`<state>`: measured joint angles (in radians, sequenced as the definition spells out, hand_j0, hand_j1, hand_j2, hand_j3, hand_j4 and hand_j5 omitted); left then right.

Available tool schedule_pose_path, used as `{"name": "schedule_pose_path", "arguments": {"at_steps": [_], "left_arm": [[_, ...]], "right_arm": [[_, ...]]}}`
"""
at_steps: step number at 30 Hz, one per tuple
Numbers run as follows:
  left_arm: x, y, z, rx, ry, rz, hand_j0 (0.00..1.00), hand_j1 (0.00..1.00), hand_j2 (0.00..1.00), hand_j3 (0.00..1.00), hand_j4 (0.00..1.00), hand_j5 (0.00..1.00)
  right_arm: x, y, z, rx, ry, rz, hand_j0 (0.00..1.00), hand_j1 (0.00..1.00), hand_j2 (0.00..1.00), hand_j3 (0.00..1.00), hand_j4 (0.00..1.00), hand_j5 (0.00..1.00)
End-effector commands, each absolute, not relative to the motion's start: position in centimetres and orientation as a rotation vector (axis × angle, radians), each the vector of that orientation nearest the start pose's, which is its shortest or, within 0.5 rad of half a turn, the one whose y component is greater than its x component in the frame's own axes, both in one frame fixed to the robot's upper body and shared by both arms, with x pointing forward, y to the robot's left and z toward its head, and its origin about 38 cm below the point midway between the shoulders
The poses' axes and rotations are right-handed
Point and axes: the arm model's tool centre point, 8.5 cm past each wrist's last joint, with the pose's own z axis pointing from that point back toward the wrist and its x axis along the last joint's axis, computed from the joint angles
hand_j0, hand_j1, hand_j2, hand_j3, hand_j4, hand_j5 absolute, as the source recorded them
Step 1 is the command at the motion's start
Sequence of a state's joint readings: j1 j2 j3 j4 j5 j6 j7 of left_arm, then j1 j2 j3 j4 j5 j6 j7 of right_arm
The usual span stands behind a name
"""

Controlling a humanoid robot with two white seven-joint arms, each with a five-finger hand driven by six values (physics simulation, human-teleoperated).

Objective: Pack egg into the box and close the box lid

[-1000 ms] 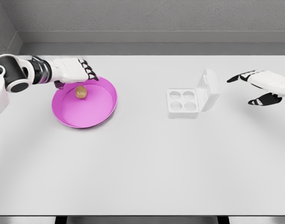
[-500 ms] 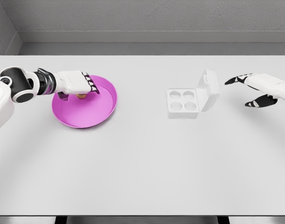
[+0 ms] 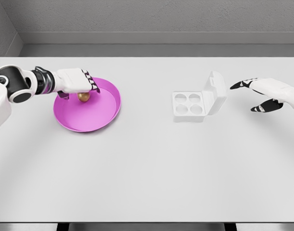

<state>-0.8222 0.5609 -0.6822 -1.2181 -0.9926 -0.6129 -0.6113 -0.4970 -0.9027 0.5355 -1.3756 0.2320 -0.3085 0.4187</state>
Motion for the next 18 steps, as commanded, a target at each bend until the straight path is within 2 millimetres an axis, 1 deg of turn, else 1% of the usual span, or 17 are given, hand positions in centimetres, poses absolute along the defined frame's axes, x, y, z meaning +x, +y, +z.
{"name": "schedule_pose_path", "arguments": {"at_steps": [1, 8, 9, 12, 16, 18], "left_arm": [[50.05, 25.59, 18.79, -0.984, 1.218, 3.206, 0.92, 0.92, 0.92, 0.92, 0.92, 0.92], [50.15, 25.45, 18.99, -0.991, 1.242, 3.199, 0.93, 0.93, 0.93, 0.93, 0.93, 0.93], [50.19, 25.71, 19.23, -1.005, 1.272, 3.196, 0.92, 0.92, 0.92, 0.92, 0.92, 0.92], [49.89, 25.69, 18.53, -0.985, 1.273, 3.208, 0.92, 0.92, 0.92, 0.92, 0.92, 0.92], [50.07, 26.0, 19.27, -1.026, 1.307, 3.196, 0.92, 0.92, 0.92, 0.92, 0.92, 0.92], [50.04, 25.73, 18.8, -1.058, 1.34, 3.212, 0.92, 0.92, 0.92, 0.92, 0.92, 0.92]], "right_arm": [[43.37, -38.59, 18.71, -0.472, -1.265, 1.6, 0.84, 0.84, 0.84, 0.84, 0.84, 0.84], [43.53, -38.5, 19.08, -0.478, -1.274, 1.601, 0.84, 0.84, 0.84, 0.84, 0.84, 0.84], [43.58, -38.49, 19.19, -0.481, -1.274, 1.603, 0.84, 0.84, 0.84, 0.84, 0.84, 0.84], [43.58, -38.49, 19.19, -0.481, -1.274, 1.603, 0.84, 0.84, 0.84, 0.84, 0.84, 0.84], [43.57, -38.51, 19.24, -0.482, -1.274, 1.604, 0.84, 0.84, 0.84, 0.84, 0.84, 0.84], [43.57, -38.51, 19.24, -0.482, -1.274, 1.604, 0.84, 0.84, 0.84, 0.84, 0.84, 0.84]]}}
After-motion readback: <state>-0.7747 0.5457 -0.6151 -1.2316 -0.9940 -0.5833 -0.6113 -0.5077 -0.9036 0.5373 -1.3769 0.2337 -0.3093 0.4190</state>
